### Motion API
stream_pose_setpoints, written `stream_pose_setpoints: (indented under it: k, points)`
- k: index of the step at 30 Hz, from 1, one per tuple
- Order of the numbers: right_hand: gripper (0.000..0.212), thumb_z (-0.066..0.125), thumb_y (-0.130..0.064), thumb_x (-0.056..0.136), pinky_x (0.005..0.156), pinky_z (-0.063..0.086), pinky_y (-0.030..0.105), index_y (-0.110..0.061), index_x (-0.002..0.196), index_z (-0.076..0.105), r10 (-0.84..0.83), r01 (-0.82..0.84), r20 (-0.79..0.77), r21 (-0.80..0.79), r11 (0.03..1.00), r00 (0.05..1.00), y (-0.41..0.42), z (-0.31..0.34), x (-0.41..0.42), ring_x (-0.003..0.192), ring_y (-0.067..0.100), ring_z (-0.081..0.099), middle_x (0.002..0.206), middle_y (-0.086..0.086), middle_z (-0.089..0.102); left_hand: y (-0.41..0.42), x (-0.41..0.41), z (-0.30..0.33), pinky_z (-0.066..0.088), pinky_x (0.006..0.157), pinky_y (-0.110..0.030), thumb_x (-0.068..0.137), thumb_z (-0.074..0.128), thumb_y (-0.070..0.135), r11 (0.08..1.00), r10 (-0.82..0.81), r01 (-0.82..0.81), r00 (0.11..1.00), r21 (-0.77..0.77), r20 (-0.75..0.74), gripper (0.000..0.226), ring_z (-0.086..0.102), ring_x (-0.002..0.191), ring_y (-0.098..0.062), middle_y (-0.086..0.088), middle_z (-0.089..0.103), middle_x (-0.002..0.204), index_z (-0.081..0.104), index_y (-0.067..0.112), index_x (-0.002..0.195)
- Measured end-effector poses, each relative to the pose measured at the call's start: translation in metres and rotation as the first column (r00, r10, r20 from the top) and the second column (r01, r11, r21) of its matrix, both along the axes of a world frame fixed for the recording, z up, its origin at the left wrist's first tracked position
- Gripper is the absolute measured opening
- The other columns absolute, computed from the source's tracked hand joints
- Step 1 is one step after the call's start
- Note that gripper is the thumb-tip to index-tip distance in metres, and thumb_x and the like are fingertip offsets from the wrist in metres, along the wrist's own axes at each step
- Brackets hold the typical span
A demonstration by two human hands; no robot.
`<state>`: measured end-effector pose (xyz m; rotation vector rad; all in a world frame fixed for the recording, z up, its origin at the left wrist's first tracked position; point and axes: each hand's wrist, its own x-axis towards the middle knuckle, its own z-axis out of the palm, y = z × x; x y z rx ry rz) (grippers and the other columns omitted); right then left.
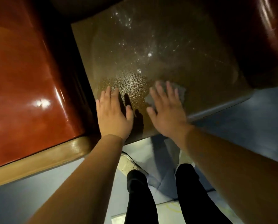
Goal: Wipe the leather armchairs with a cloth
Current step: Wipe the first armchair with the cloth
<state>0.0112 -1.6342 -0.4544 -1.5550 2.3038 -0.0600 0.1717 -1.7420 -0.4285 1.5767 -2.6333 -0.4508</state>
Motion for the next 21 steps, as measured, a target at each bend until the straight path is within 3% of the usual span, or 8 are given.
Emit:
stream_pose_setpoints:
  k: [3,5,8,11,13,16,18,21]
  points:
    - [0.061,0.026,-0.051,0.108,0.129,0.003,0.054,-0.028,0.165,0.02,0.386,-0.385,-0.01,-0.086,0.919,0.922,0.025,-0.023,0.01,0.16,0.034,-0.002,0.174,0.005,0.009,0.012,-0.01,-0.047,0.008,0.131,-0.054,0.102,0.046,0.039,0.986,0.15,-0.156,0.984,0.061,0.091,0.076,0.007,0.163,-0.033,-0.013,0.012,0.176,0.02,0.012,0.168]
    - [0.057,0.023,-0.046,0.11,0.129,0.004,0.053,-0.024,0.162,0.029,0.41,-0.416,-0.079,-0.099,0.904,0.909,0.043,-0.038,-0.022,0.16,0.036,0.004,0.173,0.006,0.013,0.019,-0.001,-0.069,0.008,0.131,-0.054,0.098,0.044,0.042,0.991,0.132,-0.132,0.988,-0.006,0.078,0.081,0.007,0.163,-0.034,-0.013,0.011,0.177,0.018,0.012,0.169]
    - [0.049,0.032,-0.036,0.108,0.127,0.014,0.057,-0.009,0.142,0.056,0.033,-0.035,-0.015,-0.221,0.975,0.999,0.063,-0.041,-0.073,0.156,0.041,0.021,0.166,0.01,0.034,0.023,0.005,-0.086,0.008,0.131,-0.053,0.093,0.049,0.041,0.99,0.111,-0.11,0.994,-0.087,0.005,0.084,0.011,0.163,-0.034,-0.012,0.015,0.176,0.022,0.015,0.168]
    - [0.036,0.034,-0.025,0.108,0.127,0.016,0.056,-0.004,0.109,0.064,-0.381,0.432,0.213,-0.321,0.843,0.9,0.052,-0.023,-0.078,0.154,0.041,0.026,0.159,0.012,0.045,0.021,0.003,-0.087,0.008,0.131,-0.055,0.092,0.051,0.039,0.987,0.124,-0.127,0.992,-0.103,-0.033,0.083,0.012,0.162,-0.035,-0.013,0.018,0.175,0.024,0.015,0.167]
    - [0.034,0.037,-0.024,0.109,0.128,0.009,0.053,-0.008,0.098,0.065,-0.474,0.541,0.274,-0.286,0.791,0.837,0.034,-0.012,-0.048,0.156,0.038,0.021,0.162,0.01,0.042,0.019,0.0,-0.084,0.009,0.13,-0.057,0.092,0.05,0.039,0.988,0.126,-0.13,0.991,-0.089,-0.044,0.082,0.012,0.162,-0.035,-0.013,0.018,0.175,0.025,0.014,0.166]
    - [0.018,0.055,-0.017,0.104,0.128,0.014,0.052,-0.012,0.113,0.069,-0.146,0.214,0.222,-0.326,0.921,0.964,0.034,-0.021,0.013,0.156,0.037,0.025,0.162,0.009,0.042,0.019,0.002,-0.084,0.011,0.129,-0.059,0.092,0.049,0.039,0.987,0.128,-0.132,0.99,-0.087,-0.056,0.082,0.013,0.162,-0.036,-0.014,0.019,0.175,0.026,0.013,0.166]
    - [0.045,0.055,-0.02,0.104,0.129,0.015,0.048,-0.013,0.148,0.053,0.155,-0.108,0.133,-0.304,0.947,0.979,0.048,-0.037,0.035,0.157,0.031,0.025,0.165,0.006,0.037,0.021,0.004,-0.086,0.011,0.13,-0.058,0.091,0.05,0.038,0.985,0.131,-0.136,0.99,-0.102,-0.061,0.082,0.013,0.162,-0.036,-0.014,0.019,0.175,0.027,0.013,0.166]
    - [0.065,0.042,-0.039,0.107,0.13,0.009,0.044,-0.013,0.164,0.022,0.26,-0.251,0.001,-0.267,0.93,0.966,0.058,-0.052,0.012,0.159,0.026,0.016,0.172,0.005,0.02,0.021,0.005,-0.092,0.011,0.13,-0.057,0.092,0.05,0.039,0.982,0.117,-0.126,0.991,-0.143,-0.065,0.082,0.014,0.162,-0.036,-0.014,0.02,0.175,0.028,0.013,0.166]
